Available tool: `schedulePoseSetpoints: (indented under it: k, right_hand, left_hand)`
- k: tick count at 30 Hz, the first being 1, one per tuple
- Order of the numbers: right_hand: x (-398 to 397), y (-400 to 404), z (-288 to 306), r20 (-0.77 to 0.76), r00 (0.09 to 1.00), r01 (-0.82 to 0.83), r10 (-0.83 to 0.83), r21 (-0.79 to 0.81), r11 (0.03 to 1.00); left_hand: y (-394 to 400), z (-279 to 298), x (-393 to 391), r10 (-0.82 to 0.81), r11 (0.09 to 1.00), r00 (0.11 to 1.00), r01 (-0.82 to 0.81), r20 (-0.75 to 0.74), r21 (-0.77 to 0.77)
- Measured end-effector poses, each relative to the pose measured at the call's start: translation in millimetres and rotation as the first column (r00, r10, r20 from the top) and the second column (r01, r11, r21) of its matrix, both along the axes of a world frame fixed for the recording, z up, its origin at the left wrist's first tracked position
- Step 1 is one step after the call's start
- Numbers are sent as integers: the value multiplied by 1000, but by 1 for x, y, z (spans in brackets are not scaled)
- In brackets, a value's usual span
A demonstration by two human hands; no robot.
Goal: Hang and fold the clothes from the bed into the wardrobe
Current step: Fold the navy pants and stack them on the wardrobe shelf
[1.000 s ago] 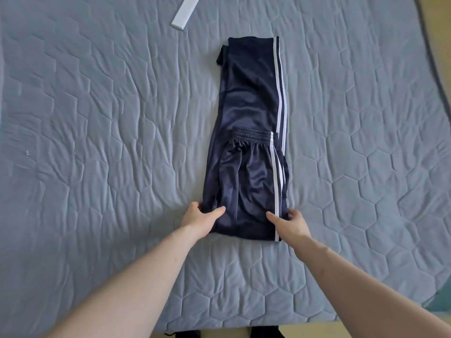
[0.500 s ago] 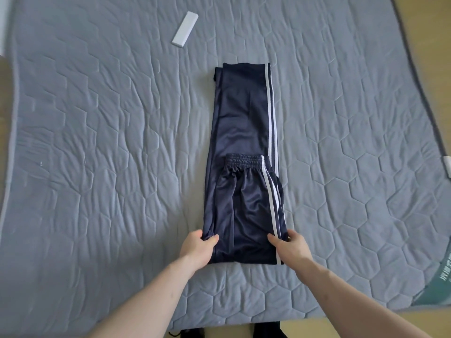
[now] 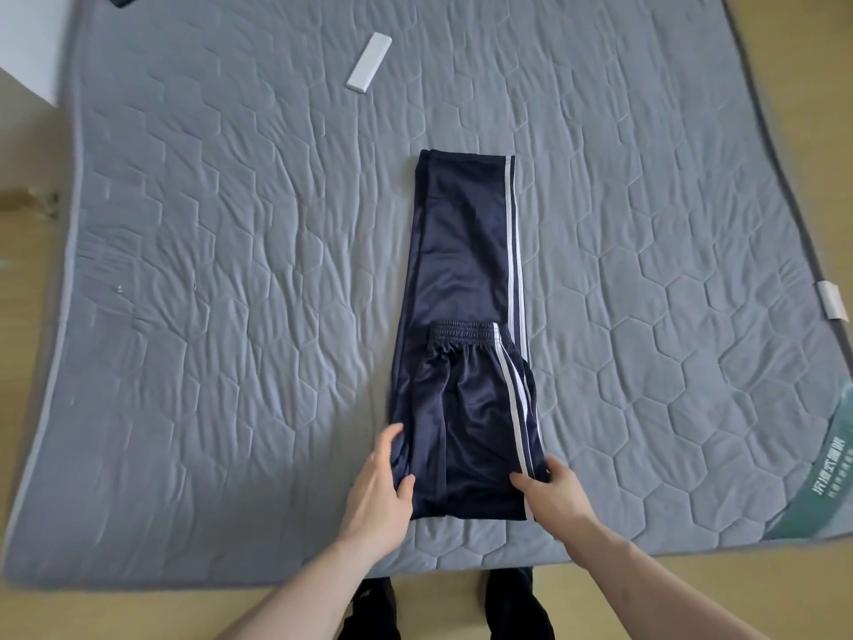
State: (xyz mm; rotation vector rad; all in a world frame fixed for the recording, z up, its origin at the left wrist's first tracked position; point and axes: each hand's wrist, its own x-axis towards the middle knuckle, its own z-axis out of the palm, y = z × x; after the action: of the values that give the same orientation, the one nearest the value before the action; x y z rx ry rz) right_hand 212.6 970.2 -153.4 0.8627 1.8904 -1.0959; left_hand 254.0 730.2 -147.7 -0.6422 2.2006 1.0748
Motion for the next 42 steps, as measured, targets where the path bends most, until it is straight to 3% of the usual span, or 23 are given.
schedulePoseSetpoints:
  k: [3, 10, 12, 15, 18, 24, 28, 31, 35, 42]
  right_hand:
    - [4, -5, 9, -36, 999, -11, 11, -2, 1000]
    - [38, -11, 33, -7, 1000, -14, 14, 5, 1000]
    - [51, -12, 40, 9, 1000, -3, 3, 2, 1000]
    - [71, -11, 55, 54, 999, 9, -8, -4, 1000]
    - [91, -9, 70, 63, 997, -33, 31, 19, 999]
    - [108, 3, 104, -97, 982, -163, 161, -3, 987]
    - [90, 10, 115, -72, 995, -72, 67, -72, 995]
    - [56, 16, 118, -46, 997, 58, -65, -130, 990]
    - [0, 18, 116, -50, 982, 168, -181, -194, 967]
    - [-112, 8, 107, -41, 993, 92, -109, -301, 949]
  left_hand:
    - [-2, 5, 5, -151, 988, 988, 150, -39, -38]
    - [-18, 31, 31, -112, 989, 983, 97, 144, 112]
    - [-21, 38, 49, -180, 978, 969, 157, 170, 137]
    - [-24, 47, 78, -342, 940, 931, 342, 126, 20]
    - [-24, 57, 99, -318, 944, 947, 321, 53, -73]
    - [-26, 75, 111, -393, 917, 919, 394, 25, -63]
    - [-33, 85, 86, -452, 892, 890, 451, -65, -31]
    - [-36, 98, 47, -368, 928, 922, 372, -120, 15]
    - [-40, 109, -14, -158, 959, 986, 167, -59, 230]
    - [-42, 79, -124, 77, 988, 984, -55, -160, 142]
